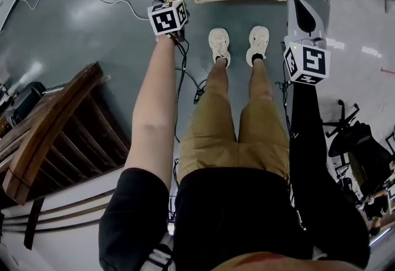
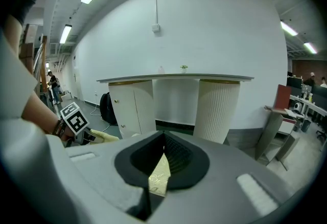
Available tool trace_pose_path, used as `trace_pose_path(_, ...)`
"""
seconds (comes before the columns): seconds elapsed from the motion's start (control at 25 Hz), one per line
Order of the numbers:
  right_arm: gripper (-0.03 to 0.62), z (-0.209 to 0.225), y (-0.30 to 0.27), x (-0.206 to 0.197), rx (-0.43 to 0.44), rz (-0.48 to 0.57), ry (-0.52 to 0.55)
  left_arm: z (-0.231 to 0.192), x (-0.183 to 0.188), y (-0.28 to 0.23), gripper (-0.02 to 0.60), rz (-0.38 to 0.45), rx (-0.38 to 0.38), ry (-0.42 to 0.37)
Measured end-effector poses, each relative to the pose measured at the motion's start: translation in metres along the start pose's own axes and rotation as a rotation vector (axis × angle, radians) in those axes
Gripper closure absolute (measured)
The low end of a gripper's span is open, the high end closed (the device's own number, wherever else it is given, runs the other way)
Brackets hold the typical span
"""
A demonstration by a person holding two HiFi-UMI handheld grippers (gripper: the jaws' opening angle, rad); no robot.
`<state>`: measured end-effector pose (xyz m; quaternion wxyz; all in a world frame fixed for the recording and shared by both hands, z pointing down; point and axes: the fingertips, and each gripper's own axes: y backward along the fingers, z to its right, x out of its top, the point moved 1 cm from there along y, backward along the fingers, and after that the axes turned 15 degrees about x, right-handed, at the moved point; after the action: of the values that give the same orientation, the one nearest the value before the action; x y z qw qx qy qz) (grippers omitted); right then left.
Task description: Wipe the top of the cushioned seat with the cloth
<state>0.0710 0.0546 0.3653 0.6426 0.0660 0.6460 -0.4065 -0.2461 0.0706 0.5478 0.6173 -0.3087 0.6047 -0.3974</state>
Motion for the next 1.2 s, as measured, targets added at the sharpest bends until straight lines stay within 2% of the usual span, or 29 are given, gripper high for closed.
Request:
trace_pose_path(0.12,0.592,0.014,0.013,-0.002,-0.008,0.008,-0.010,0.044,0.013,0.013,0.511,0.049,-0.051,-0.027)
trace_pose_path(0.28,0.592,0.042,0.035,-0.006,-0.024,0.015,-0.021,0.129,0.033,0.030,0.511,0.108,-0.151,-0.085)
trace_pose_path(0.52,0.592,0.081,0.068,-0.015,-0.038,0.026,-0.041,0.276,0.034,0.060,0.512,0.123,-0.419,-0.186)
trace_pose_path(0.64,0.592,0.100,0.082,-0.023,-0.047,0.027,-0.057,0.332,0.023,0.062,0.512,0.096,-0.509,-0.212)
trace_pose_path(0.76,0.592,0.111,0.091,-0.033,-0.039,0.020,-0.061,0.364,0.005,0.043,0.512,0.037,-0.509,-0.221)
trace_pose_path(0.96,0.592,0.119,0.101,-0.048,-0.035,0.002,-0.067,0.368,-0.018,0.005,0.512,-0.071,-0.391,-0.312)
trace_pose_path(1.2,0.592,0.111,0.094,-0.053,-0.026,-0.008,-0.067,0.331,-0.015,-0.005,0.511,-0.072,-0.343,-0.255)
